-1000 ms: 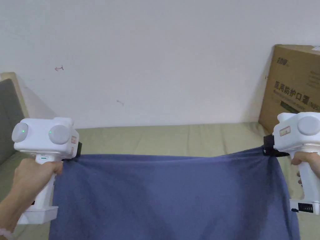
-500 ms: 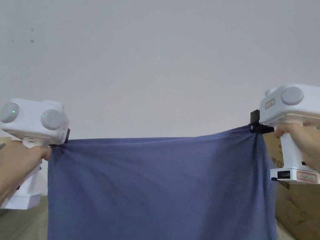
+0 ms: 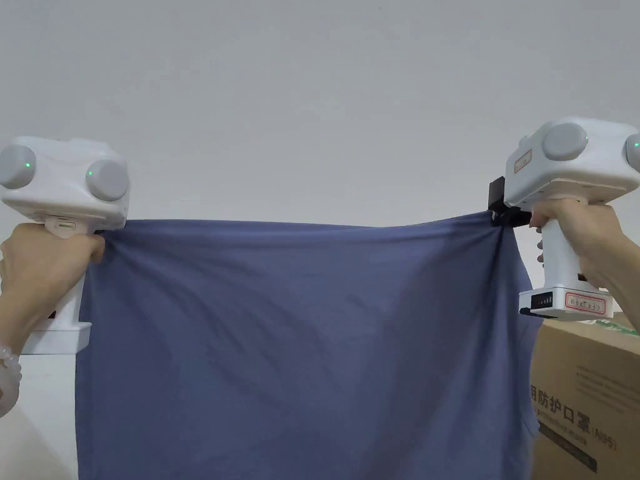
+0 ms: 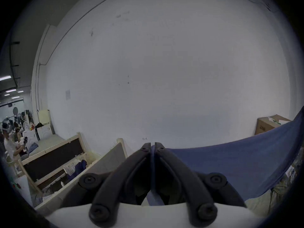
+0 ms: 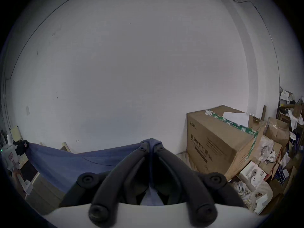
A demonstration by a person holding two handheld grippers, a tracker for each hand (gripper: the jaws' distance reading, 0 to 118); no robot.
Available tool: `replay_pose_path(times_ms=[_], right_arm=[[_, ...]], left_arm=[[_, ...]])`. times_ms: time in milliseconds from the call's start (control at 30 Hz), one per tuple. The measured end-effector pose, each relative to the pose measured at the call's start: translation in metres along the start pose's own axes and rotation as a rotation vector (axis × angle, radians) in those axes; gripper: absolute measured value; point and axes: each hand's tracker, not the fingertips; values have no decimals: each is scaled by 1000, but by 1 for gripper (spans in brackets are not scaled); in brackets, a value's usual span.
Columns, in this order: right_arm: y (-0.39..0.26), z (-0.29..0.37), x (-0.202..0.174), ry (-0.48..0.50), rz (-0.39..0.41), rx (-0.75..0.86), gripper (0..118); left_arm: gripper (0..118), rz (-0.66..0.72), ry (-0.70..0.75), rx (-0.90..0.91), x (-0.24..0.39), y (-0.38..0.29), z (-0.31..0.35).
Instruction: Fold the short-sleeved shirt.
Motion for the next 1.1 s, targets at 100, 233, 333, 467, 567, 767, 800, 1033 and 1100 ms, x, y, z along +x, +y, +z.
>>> replay_pose_path(times_ms=[100, 233, 333, 467, 567, 767, 800, 1033, 1100], right_arm=[[-18, -16, 3, -12, 16, -41, 4], [-72, -52, 9, -5, 5, -133, 4], [-133, -90, 12, -35, 60, -248, 4], [-230, -145, 21, -41, 45, -433, 4], [-308, -183, 25, -74, 81, -581, 4], [-449, -220, 41, -126, 75, -837, 4], [-466, -220, 43, -128, 84, -856, 4], [-512, -189, 67, -122, 23, -928, 4], [-508, -172, 70, -100, 7, -898, 4]], left_arm=[[1, 9, -5, 19, 3, -22, -11], [1, -20, 5, -2, 16, -84, -34], [1, -36, -21, -101, 25, -159, -58], [1, -79, -25, -334, 39, -271, -99], [1, -79, -42, -463, 49, -352, -117], [1, -161, -63, -675, 63, -474, -125], [1, -158, -56, -707, 63, -489, -124], [1, -164, -67, -785, 45, -539, -102], [1, -163, -73, -773, 38, -537, -89]])
